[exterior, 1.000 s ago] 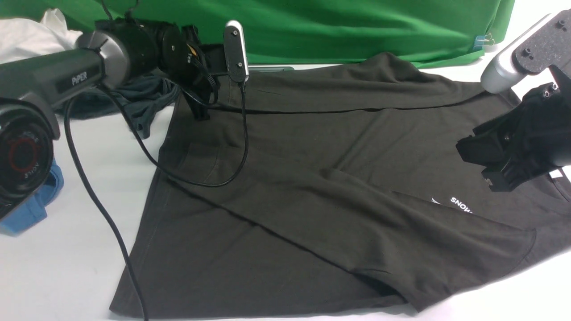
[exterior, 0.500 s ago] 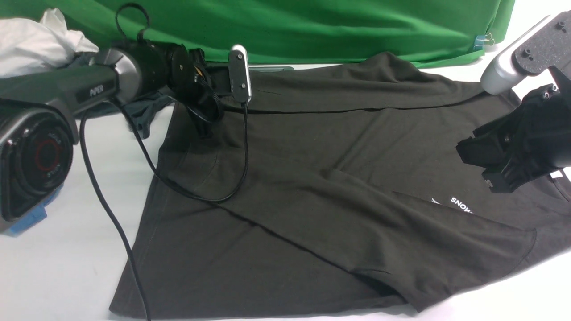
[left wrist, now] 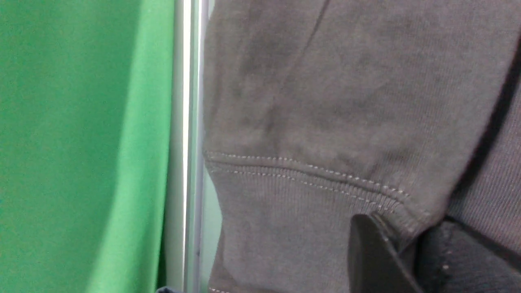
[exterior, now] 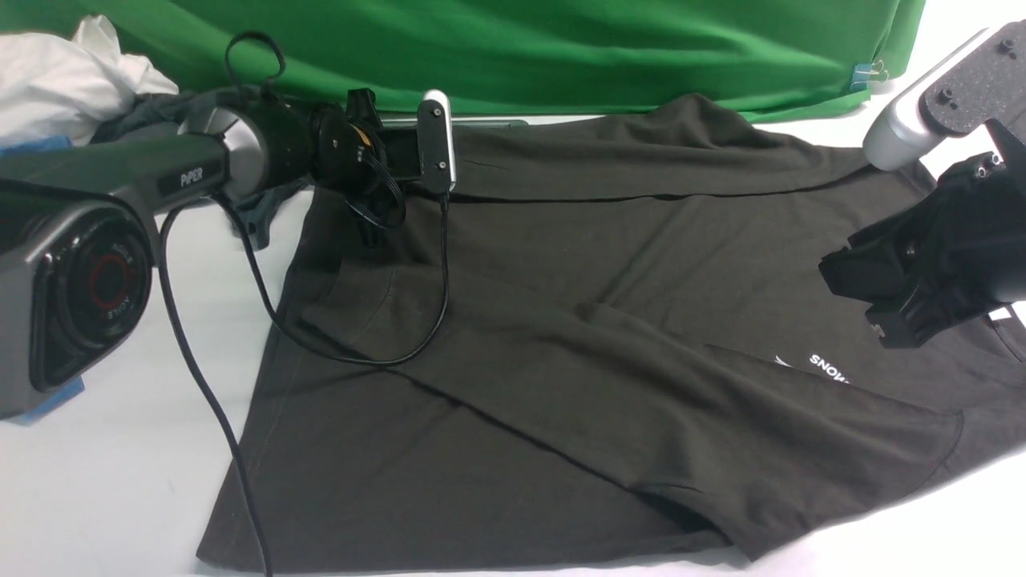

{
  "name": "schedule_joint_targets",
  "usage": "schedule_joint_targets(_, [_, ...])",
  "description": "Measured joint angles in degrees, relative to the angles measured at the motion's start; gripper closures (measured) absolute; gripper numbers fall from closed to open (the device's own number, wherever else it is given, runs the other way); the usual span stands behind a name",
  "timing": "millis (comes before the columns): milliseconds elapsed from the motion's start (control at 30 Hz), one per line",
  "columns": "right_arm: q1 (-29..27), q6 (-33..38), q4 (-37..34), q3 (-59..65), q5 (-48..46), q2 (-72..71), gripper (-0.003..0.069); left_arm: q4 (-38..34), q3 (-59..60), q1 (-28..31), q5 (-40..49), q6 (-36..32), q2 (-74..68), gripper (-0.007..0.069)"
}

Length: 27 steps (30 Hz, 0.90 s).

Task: Fold a long-sleeved shirt on a white desktop.
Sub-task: 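Grab the top left corner of the dark shirt with the left gripper, then fold the left side of the dark shirt inward over its body with the left gripper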

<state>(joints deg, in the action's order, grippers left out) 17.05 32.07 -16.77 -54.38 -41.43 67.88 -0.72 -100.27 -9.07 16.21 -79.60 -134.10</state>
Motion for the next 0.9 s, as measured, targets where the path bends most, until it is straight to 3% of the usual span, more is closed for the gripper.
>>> schedule_joint_targets(100, [0.0,0.0,-0.2,0.0,-0.1,0.0,0.0433,0.0,-0.1,0.0,-0.4,0.0,-0.2,0.0563])
schedule_joint_targets(167, [0.0,0.0,-0.4,0.0,-0.3,0.0,0.0435,0.0,-0.1,0.0,-0.2,0.0,0.0,0.0587])
schedule_joint_targets(567, [0.0,0.0,-0.7,0.0,2.0,0.0,0.0438,-0.2,0.0,-0.1,8.0,4.7,7.7,0.0589])
schedule_joint_targets(700, [0.0,0.0,-0.7,0.0,2.1,0.0,0.0438,0.3,0.0,-0.1,15.1,5.0,8.7,0.0589])
schedule_joint_targets(900, [0.0,0.3,-0.7,0.0,2.4,0.0,0.0438,1.4,0.0,-0.1,24.1,10.7,10.7,0.0589])
